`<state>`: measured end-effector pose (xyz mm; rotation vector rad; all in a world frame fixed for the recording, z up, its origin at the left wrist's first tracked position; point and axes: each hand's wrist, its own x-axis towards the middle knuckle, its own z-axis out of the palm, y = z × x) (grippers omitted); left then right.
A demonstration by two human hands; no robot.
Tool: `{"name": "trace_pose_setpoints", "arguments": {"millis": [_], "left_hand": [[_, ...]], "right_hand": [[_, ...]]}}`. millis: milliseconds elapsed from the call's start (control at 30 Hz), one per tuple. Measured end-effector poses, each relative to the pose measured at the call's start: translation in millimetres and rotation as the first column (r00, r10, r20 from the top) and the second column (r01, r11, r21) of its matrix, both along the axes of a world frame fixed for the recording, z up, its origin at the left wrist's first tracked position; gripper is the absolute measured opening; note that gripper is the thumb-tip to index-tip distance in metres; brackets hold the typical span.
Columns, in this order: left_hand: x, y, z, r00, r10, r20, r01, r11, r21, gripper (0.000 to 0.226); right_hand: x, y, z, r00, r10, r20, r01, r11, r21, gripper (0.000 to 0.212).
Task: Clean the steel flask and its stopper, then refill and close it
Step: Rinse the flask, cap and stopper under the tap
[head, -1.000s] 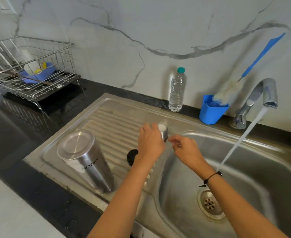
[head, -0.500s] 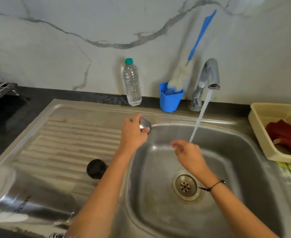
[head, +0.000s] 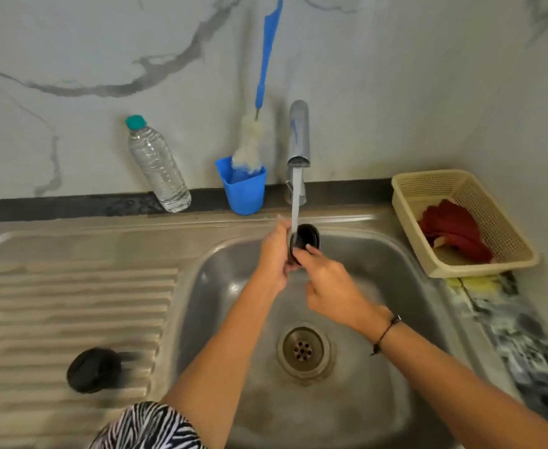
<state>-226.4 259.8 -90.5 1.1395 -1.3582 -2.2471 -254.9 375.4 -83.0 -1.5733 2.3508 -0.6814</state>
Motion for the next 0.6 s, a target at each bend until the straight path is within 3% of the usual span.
{"name": "trace_pose_setpoints", "arguments": {"millis": [67,100,167,267,300,333,367,400,433,467,500,533,567,600], "left_hand": [[-1,-9,3,0.997,-0.037,0.061,0.038,0.999,-0.016,0.028],[1,-12,4,0.992,-0.078,0.096,0.079,0.997,-0.007,0.029],[3,-19,4,0.965,-0.179,0.194,0.185,0.983,-0.013,0.035],[-3,-27,9,0.953,-0.174,0.247,0.197,0.978,-0.070,0.039],[-7,-28,13,0.967,-0.131,0.217,0.153,0.984,-0.090,0.038],[-12,-30,14,0.979,-0.085,0.187,0.108,0.987,-0.116,0.036],[-15,-30,13,0.988,-0.033,0.153,0.054,0.990,-0.130,0.035],[-17,-28,10,0.995,0.019,0.103,-0.006,0.992,-0.126,0.033],[-17,-26,7,0.996,0.078,0.038,-0.074,0.992,-0.098,0.033],[-16,-24,3,0.989,0.144,-0.028,-0.145,0.987,-0.062,0.032],[-16,-24,1,0.979,0.189,-0.071,-0.192,0.980,-0.042,0.031],[-16,-24,2,0.975,0.199,-0.101,-0.205,0.978,-0.048,0.030],[-15,-26,5,0.977,0.179,-0.113,-0.188,0.980,-0.068,0.028],[-14,-27,8,0.989,0.123,-0.084,-0.131,0.987,-0.091,0.027]], "right_hand": [[-14,0,2,0.986,0.147,-0.075,-0.142,0.987,0.078,0.054],[-26,-2,4,0.943,0.273,-0.188,-0.244,0.956,0.163,0.046],[-48,-10,9,0.785,0.471,-0.402,-0.395,0.881,0.260,0.028],[-64,-21,1,0.624,0.448,-0.640,-0.416,0.884,0.213,0.024],[-58,-25,0,0.640,0.399,-0.657,-0.353,0.912,0.210,0.026],[-48,-28,1,0.707,0.329,-0.626,-0.264,0.944,0.198,0.027],[-36,-33,3,0.831,0.226,-0.509,-0.165,0.973,0.163,0.025],[-26,-39,10,0.957,0.073,-0.280,-0.037,0.991,0.131,0.021],[-18,-46,19,0.993,-0.103,0.053,0.095,0.985,0.145,0.015],[-14,-53,25,0.911,-0.207,0.357,0.165,0.976,0.144,0.015],[-13,-57,26,0.809,-0.241,0.536,0.236,0.969,0.080,0.022],[-13,-56,26,0.753,-0.242,0.612,0.294,0.956,0.017,0.027],[-12,-51,26,0.767,-0.210,0.606,0.291,0.956,-0.037,0.025],[-14,-44,25,0.847,-0.139,0.513,0.210,0.974,-0.083,0.019]]}}
